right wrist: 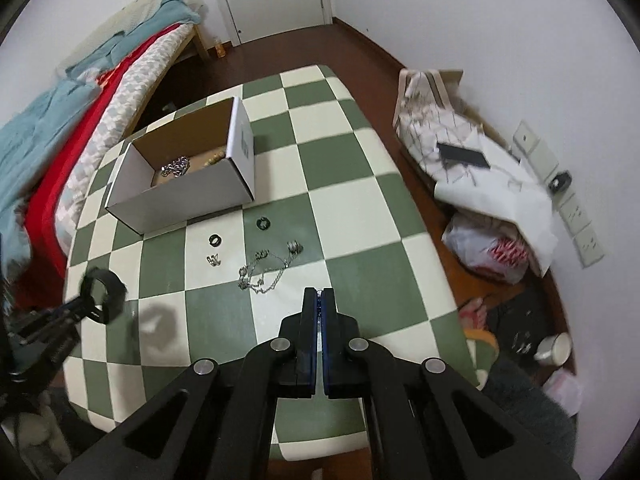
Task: Organize jewelry
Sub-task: 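Carry the smartwatch band into the white box and open the left tool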
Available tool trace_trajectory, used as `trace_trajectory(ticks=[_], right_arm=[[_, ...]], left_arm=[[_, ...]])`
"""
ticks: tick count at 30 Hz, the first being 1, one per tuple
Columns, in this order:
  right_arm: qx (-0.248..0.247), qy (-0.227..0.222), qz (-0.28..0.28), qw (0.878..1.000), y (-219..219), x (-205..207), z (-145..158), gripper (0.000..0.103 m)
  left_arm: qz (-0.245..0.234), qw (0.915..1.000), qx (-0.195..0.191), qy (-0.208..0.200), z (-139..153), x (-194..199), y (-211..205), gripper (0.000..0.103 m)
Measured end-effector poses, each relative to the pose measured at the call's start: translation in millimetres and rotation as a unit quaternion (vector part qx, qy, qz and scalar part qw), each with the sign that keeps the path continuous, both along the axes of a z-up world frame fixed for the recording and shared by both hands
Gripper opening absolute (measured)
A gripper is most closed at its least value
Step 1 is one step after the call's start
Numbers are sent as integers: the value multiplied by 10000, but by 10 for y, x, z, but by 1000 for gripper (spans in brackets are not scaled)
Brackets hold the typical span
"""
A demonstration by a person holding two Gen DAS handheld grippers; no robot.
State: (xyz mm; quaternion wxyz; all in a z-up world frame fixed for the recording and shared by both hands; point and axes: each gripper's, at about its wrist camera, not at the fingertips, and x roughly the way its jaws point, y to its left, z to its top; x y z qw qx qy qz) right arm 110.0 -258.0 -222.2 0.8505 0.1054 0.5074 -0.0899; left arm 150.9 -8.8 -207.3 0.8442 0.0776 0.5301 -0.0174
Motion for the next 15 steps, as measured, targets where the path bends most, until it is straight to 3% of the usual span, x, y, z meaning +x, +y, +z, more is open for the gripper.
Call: trace_trajectory(ticks=[15], right_arm=[[-34, -635, 364, 9973, 296, 288, 553, 1]], left_arm=[[220, 9968, -412, -647, 687, 168, 49, 7]])
